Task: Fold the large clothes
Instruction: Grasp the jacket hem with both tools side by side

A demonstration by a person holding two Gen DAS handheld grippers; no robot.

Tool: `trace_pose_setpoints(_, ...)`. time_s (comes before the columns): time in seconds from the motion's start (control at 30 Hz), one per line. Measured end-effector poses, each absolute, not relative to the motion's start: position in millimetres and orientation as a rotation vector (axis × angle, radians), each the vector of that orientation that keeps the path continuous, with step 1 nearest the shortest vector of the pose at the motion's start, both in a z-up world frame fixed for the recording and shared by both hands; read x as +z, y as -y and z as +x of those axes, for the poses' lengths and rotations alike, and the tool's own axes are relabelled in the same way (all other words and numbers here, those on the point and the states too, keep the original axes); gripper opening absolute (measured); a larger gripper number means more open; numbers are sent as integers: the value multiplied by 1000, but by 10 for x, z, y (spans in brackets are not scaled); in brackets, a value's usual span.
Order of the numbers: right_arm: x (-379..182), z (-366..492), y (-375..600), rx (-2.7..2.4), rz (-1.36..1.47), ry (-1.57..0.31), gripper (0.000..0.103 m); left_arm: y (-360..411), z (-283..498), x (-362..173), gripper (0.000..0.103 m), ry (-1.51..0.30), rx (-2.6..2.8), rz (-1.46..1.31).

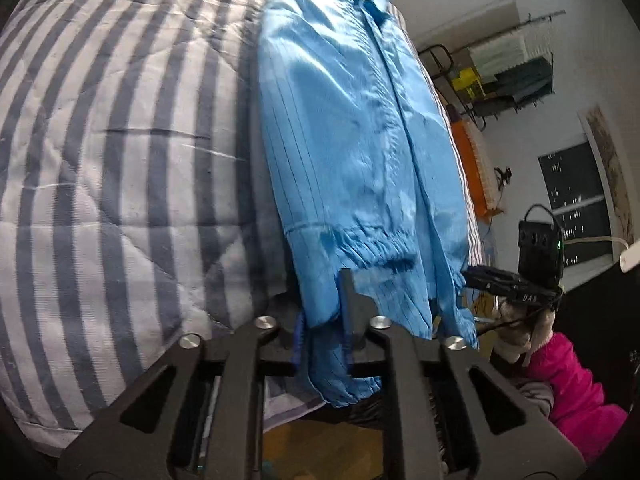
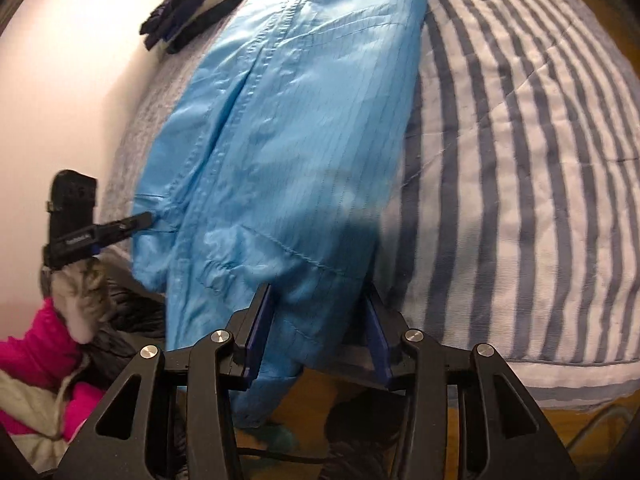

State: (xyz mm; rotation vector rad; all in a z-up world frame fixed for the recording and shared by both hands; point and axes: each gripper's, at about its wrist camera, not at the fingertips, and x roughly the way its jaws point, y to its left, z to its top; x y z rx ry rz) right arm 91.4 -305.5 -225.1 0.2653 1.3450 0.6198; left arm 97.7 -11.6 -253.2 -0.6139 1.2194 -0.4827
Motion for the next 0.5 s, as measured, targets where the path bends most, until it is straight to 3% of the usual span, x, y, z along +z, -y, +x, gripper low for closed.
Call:
trace_pose_setpoints(0.1, -2266, 899, 3027, 671, 287, -1352, 42, 189, 979, -2511, 6, -1211, -496, -582)
trace_pose_setpoints(0.27, -2269, 905, 2927, 703, 286, -1359, 8, 182, 997, -2452, 4, -1202, -523, -630)
trace_pose_setpoints(0.5, -1949, 951, 2882, 781, 367, -1246, 6, 182, 1071, -2133, 3, -1143, -591, -678)
